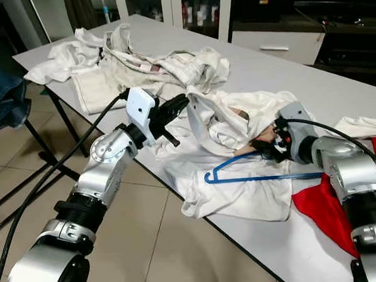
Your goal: Hang hanger
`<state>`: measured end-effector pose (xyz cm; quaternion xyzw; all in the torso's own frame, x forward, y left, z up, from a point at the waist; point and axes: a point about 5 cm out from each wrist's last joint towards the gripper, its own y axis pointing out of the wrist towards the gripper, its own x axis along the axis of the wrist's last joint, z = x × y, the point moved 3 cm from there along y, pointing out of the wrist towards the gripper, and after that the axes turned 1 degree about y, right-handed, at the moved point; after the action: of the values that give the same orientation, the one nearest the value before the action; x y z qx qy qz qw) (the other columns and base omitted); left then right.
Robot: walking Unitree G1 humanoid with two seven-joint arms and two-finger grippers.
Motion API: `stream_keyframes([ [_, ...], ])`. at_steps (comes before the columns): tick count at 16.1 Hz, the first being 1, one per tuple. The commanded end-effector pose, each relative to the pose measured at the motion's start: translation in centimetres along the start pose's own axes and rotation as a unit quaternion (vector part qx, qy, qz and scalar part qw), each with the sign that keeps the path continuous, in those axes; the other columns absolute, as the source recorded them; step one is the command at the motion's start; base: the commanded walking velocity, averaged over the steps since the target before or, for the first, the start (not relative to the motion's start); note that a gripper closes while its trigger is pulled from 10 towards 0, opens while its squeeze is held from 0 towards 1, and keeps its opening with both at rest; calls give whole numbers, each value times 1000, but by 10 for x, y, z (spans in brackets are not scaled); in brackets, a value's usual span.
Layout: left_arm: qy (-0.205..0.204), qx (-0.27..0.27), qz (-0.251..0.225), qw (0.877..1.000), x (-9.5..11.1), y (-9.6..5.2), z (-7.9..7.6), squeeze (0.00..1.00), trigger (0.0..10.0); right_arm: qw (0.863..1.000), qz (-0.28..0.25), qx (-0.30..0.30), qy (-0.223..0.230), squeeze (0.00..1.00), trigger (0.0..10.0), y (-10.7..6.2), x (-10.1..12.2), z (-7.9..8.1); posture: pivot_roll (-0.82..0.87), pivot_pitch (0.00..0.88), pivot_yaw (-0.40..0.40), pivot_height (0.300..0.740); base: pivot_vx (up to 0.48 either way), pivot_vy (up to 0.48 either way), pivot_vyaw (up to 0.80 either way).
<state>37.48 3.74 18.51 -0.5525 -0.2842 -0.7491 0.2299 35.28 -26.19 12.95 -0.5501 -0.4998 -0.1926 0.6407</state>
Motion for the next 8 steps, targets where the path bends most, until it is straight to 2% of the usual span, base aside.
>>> stream_keyframes([
  [1,7,-1,0,1000,2,0,1,0,10000,1000,-6,-15,-4,0,10000,-2,8,-8,-25,0,37,723,0,0,0],
  [5,7,-1,0,1000,2,0,0,0,10000,994,-19,-108,27,0,10000,-7,16,-39,-26,0,39,723,0,0,0],
  [8,8,-2,1,1000,2,0,0,0,10000,989,-33,-132,60,0,10000,-12,22,-51,-27,0,42,723,0,0,0],
])
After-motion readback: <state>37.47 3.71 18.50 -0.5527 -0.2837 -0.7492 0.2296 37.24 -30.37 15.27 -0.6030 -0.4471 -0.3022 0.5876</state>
